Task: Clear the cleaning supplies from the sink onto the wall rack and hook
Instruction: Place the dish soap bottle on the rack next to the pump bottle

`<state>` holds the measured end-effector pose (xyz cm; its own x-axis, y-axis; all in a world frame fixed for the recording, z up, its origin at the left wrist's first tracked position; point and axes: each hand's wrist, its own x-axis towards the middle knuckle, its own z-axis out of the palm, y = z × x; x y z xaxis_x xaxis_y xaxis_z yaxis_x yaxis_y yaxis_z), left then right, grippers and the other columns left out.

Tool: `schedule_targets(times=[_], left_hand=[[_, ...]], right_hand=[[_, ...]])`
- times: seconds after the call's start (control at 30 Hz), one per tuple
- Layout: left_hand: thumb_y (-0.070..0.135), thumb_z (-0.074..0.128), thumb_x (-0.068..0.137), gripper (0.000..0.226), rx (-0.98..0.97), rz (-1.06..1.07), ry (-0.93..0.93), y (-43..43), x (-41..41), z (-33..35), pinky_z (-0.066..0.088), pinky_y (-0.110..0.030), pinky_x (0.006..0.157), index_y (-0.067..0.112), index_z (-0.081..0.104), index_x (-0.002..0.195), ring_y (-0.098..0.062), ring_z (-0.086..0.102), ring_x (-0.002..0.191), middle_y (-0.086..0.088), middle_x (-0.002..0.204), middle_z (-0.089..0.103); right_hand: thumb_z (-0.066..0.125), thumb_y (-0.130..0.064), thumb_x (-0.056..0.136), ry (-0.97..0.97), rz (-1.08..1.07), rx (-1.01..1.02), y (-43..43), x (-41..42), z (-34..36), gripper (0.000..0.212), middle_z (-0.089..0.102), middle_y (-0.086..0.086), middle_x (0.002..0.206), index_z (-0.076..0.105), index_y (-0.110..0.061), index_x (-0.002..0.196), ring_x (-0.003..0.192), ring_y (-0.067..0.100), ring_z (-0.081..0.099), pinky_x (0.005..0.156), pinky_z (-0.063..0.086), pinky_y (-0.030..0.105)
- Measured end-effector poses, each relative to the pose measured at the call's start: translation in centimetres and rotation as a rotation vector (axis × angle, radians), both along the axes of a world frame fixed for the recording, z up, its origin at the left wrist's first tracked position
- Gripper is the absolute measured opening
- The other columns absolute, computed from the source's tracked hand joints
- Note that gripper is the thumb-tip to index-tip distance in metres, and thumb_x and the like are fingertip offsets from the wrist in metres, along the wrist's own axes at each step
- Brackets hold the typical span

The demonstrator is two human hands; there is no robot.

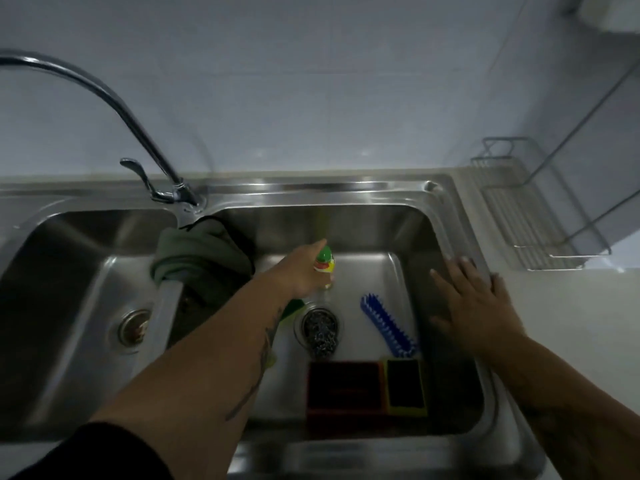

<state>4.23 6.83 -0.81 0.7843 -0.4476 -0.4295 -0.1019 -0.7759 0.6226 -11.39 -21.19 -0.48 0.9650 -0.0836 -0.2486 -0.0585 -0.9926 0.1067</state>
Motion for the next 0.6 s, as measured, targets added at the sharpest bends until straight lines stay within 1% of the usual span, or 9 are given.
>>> schedule_targets(times=[0.07,0.13,0.2,0.27,0.33,0.4,0.47,0.53,0.6], left_hand=[[0.03,0.071,0.085,0.091,-0.037,0.013,-0.016,0.1,-0.3,-2.4,0.019,-0.018,0.102,0.027,0.013,0.155,-0.023,0.024,0.144,-0.01,0.159,0.021],[0.028,0.071,0.085,0.092,-0.07,0.033,-0.037,0.0,-0.4,-4.5,0.022,-0.024,0.11,0.03,0.011,0.155,-0.024,0.026,0.143,-0.009,0.157,0.023],[0.025,0.071,0.086,0.088,-0.158,0.082,-0.084,-0.2,-0.5,-6.1,0.03,-0.032,0.112,0.034,0.015,0.153,-0.023,0.036,0.137,-0.008,0.154,0.031],[0.024,0.069,0.087,0.079,-0.257,0.125,-0.158,-0.8,-0.1,-7.3,0.036,-0.034,0.108,0.034,0.024,0.15,-0.02,0.043,0.13,-0.006,0.149,0.039],[0.023,0.066,0.088,0.066,-0.319,0.169,-0.253,-1.6,0.4,-8.2,0.04,-0.032,0.102,0.027,0.034,0.146,-0.018,0.05,0.12,-0.006,0.139,0.049],[0.024,0.061,0.091,0.051,-0.333,0.222,-0.332,-2.6,1.0,-8.9,0.044,-0.031,0.09,0.025,0.041,0.138,-0.017,0.055,0.104,-0.004,0.123,0.057],[0.024,0.057,0.094,0.039,-0.311,0.254,-0.4,-3.3,1.5,-9.2,0.043,-0.03,0.078,0.025,0.044,0.131,-0.017,0.055,0.093,-0.002,0.111,0.059],[0.024,0.055,0.094,0.035,-0.279,0.273,-0.439,-3.5,1.7,-9.3,0.037,-0.028,0.075,0.024,0.046,0.128,-0.018,0.054,0.092,-0.005,0.112,0.06],[0.027,0.053,0.095,0.036,-0.258,0.318,-0.431,-2.9,1.5,-8.9,0.035,-0.028,0.075,0.025,0.044,0.13,-0.018,0.053,0.09,-0.005,0.113,0.06]], right_hand=[[0.041,-0.059,0.088,-0.049,0.006,0.003,-0.2,0.0,-0.4,0.078,0.002,0.005,0.164,0.013,-0.028,0.153,0.15,0.024,-0.003,0.116,0.013,0.059],[0.04,-0.06,0.087,-0.053,0.002,-0.004,-0.3,0.3,-0.5,0.076,0.004,0.004,0.164,0.015,-0.029,0.152,0.15,0.023,-0.001,0.116,0.014,0.058],[0.041,-0.061,0.085,-0.05,0.009,-0.036,-0.4,0.5,-0.9,0.077,0.005,0.005,0.163,0.017,-0.03,0.151,0.15,0.024,0.001,0.114,0.015,0.059],[0.043,-0.061,0.083,-0.047,0.021,-0.059,-0.5,0.6,-1.1,0.077,0.007,0.007,0.163,0.02,-0.031,0.15,0.149,0.025,0.004,0.113,0.017,0.06],[0.042,-0.061,0.083,-0.043,0.036,-0.081,-0.5,0.6,-1.1,0.075,0.006,0.008,0.163,0.022,-0.032,0.148,0.149,0.027,0.004,0.113,0.017,0.062],[0.042,-0.061,0.083,-0.042,0.032,-0.093,-0.6,0.7,-1.1,0.074,0.004,0.008,0.163,0.022,-0.032,0.148,0.149,0.027,0.003,0.114,0.016,0.062],[0.044,-0.06,0.082,-0.04,0.026,-0.097,-0.5,0.7,-1.0,0.073,0.003,0.008,0.163,0.024,-0.032,0.147,0.149,0.027,0.002,0.114,0.015,0.062],[0.045,-0.059,0.082,-0.049,0.025,-0.099,-0.3,0.9,-1.0,0.072,0.003,0.008,0.163,0.027,-0.032,0.147,0.15,0.027,0.003,0.114,0.015,0.062],[0.045,-0.058,0.082,-0.049,0.023,-0.099,-0.2,0.9,-0.9,0.071,0.001,0.007,0.164,0.028,-0.033,0.146,0.15,0.026,0.001,0.114,0.014,0.062]])
